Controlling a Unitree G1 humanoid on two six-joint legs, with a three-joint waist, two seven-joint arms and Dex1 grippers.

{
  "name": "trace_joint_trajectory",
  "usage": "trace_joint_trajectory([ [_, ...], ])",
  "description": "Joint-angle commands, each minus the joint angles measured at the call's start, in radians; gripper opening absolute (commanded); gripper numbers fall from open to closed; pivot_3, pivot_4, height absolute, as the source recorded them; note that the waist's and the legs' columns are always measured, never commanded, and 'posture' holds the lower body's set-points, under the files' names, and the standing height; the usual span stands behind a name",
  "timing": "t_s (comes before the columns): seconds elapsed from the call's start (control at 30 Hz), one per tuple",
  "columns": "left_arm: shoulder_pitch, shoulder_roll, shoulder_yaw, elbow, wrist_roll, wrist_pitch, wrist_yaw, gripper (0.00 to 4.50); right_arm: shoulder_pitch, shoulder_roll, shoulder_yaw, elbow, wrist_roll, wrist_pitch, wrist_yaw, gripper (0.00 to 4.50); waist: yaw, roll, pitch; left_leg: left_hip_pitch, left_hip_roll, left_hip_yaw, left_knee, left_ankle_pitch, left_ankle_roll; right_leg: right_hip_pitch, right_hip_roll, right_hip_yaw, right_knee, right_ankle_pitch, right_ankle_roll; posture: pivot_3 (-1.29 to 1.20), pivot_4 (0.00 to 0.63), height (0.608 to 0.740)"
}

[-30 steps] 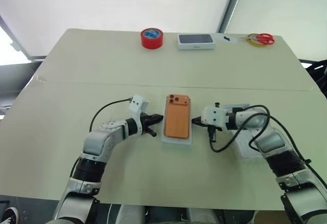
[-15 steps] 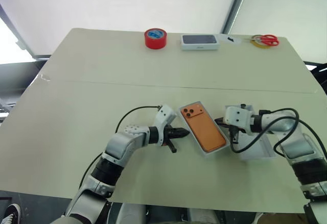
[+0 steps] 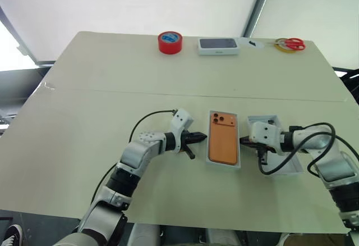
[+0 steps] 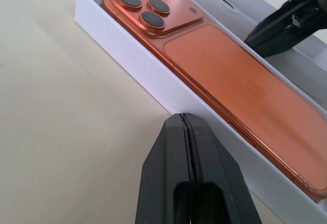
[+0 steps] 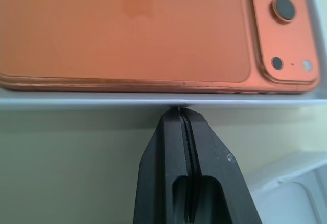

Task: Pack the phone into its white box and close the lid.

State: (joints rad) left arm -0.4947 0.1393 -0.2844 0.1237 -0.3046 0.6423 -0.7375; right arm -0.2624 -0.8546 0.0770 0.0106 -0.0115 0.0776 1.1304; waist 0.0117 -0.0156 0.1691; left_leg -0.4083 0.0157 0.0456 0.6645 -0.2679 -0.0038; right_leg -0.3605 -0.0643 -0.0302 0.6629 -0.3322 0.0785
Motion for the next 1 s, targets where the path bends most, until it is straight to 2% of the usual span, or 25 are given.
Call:
trace_joint_trajectory([
  [0.03, 0.009, -0.02, -0.038, -0.048, -0.006, -0.008, -0.026, 0.04, -0.052, 0.031, 0.017, 0.005, -0.041, -0.094, -0.074, 0.0, -0.002, 0.0, 0.0, 0.0, 0.0, 0.0, 0.0, 0.0, 0.0, 0.0, 0.0, 0.0, 0.0, 0.0, 0.0, 0.0, 0.15, 0.74],
  [0.17, 0.023, -0.02, -0.037, -0.058, 0.001, -0.008, -0.016, 0.04, -0.052, 0.009, 0.022, 0.02, -0.015, -0.094, -0.018, 0.0, 0.001, 0.0, 0.0, 0.0, 0.0, 0.0, 0.0, 0.001, -0.001, 0.0, 0.0, 0.0, 0.0, 0.0, 0.0, 0.0, 0.15, 0.74],
  [0.27, -0.002, -0.012, 0.009, -0.014, 0.006, -0.02, 0.0, 0.04, -0.036, -0.004, 0.024, 0.014, -0.014, -0.097, 0.005, 0.0, 0.001, 0.0, 0.0, 0.0, 0.0, 0.0, 0.0, 0.001, -0.002, 0.0, 0.0, 0.0, 0.0, 0.0, 0.0, 0.0, 0.15, 0.74],
  [0.4, -0.012, 0.013, 0.044, 0.003, 0.007, -0.031, -0.002, 0.04, -0.034, -0.013, 0.013, 0.028, -0.026, -0.131, -0.003, 0.0, 0.0, 0.0, 0.0, 0.0, 0.0, 0.0, 0.0, 0.001, -0.001, 0.0, 0.0, 0.0, 0.0, 0.0, 0.0, 0.0, 0.15, 0.74],
  [0.63, 0.048, 0.108, 0.097, -0.097, -0.02, -0.016, -0.019, 0.04, -0.053, -0.045, -0.02, 0.095, -0.048, -0.194, -0.047, 0.0, -0.004, 0.001, 0.0, 0.0, 0.0, 0.0, 0.0, 0.002, -0.003, 0.0, 0.0, 0.0, 0.0, 0.0, 0.0, 0.0, 0.15, 0.74],
  [0.73, 0.075, 0.166, 0.125, -0.138, -0.022, -0.014, -0.024, 0.04, -0.082, -0.049, -0.009, 0.181, -0.096, -0.253, -0.112, 0.0, -0.004, 0.001, 0.0, 0.0, 0.0, 0.0, 0.0, 0.002, -0.003, 0.0, 0.0, 0.0, 0.0, 0.0, 0.0, 0.0, 0.15, 0.74],
  [0.87, 0.108, 0.237, 0.185, -0.191, -0.039, -0.047, -0.041, 0.04, -0.057, -0.088, -0.013, 0.207, -0.081, -0.323, -0.087, 0.0, 0.001, 0.001, 0.0, 0.0, 0.0, 0.0, 0.0, 0.002, -0.003, 0.0, 0.0, 0.0, 0.0, 0.0, 0.0, 0.0, 0.15, 0.74],
  [0.97, 0.128, 0.265, 0.273, -0.232, -0.15, -0.005, -0.099, 0.04, -0.036, -0.108, -0.065, 0.101, 0.138, -0.067, 0.066, 0.0, 0.001, 0.001, 0.001, 0.0, 0.0, 0.0, 0.0, 0.002, -0.003, 0.0, 0.0, 0.0, 0.0, 0.0, 0.0, 0.0, 0.15, 0.74],
  [1.0, 0.135, 0.284, 0.288, -0.242, -0.161, -0.011, -0.116, 0.56, -0.031, -0.12, -0.082, 0.071, 0.191, -0.001, 0.103, 0.55, -0.001, 0.001, 0.001, 0.0, 0.0, 0.0, 0.0, 0.001, -0.002, 0.0, 0.0, 0.0, 0.0, 0.0, 0.0, 0.0, 0.15, 0.74],
])
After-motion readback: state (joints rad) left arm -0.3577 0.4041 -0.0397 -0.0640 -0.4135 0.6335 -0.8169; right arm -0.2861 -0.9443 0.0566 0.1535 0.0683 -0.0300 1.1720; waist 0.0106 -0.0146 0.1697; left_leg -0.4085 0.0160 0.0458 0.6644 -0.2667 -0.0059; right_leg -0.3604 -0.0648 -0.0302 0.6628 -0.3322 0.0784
